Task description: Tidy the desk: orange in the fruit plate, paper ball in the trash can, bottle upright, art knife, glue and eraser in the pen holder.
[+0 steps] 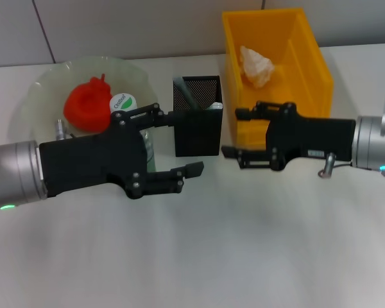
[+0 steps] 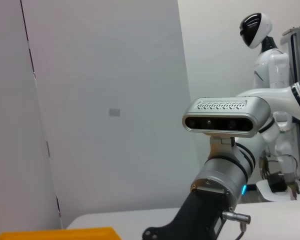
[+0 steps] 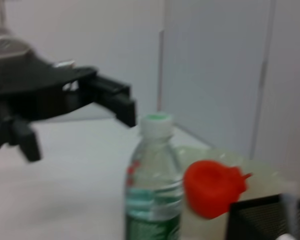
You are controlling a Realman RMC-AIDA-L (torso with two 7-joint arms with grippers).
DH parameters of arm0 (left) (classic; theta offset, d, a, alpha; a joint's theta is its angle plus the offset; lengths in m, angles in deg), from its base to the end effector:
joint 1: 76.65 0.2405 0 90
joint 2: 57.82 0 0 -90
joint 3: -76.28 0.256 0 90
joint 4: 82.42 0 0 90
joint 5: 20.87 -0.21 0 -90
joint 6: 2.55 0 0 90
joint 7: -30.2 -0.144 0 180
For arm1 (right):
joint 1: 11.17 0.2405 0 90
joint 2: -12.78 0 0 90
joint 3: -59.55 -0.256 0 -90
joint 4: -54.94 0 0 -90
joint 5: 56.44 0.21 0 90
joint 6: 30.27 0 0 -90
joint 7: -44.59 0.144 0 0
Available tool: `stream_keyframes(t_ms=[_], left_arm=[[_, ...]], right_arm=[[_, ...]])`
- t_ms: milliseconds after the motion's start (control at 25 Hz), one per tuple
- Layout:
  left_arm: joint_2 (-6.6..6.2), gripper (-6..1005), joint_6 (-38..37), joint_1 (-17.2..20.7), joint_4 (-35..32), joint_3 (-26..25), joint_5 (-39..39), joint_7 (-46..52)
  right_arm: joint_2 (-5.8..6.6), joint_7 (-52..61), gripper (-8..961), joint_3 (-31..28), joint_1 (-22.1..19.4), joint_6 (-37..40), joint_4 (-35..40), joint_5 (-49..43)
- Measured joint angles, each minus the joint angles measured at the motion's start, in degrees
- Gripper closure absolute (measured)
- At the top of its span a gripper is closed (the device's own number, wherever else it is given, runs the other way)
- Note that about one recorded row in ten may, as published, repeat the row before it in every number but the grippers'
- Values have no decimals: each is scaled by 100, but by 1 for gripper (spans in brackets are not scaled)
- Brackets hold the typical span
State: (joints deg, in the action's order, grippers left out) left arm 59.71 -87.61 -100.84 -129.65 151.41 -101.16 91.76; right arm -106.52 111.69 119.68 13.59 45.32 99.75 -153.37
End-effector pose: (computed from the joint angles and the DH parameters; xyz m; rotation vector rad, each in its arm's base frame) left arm -0.1907 0.3158 -0.0197 -2.7614 0.0879 -0.9367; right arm 0.2451 0.3430 -0.0106 -2.6330 0.2244 0.6050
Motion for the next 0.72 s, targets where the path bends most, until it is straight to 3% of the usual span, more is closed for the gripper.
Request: stream_keyframes(t_ms=[400, 720], left_arm=[[-15, 200, 3, 35, -114, -125, -762, 557], [15, 200, 47, -28, -106, -373, -1298, 866]], right_arm=[[-25, 472, 187, 619, 9, 164, 254, -791], [-54, 1007, 186, 909, -279, 484, 1115, -1189]])
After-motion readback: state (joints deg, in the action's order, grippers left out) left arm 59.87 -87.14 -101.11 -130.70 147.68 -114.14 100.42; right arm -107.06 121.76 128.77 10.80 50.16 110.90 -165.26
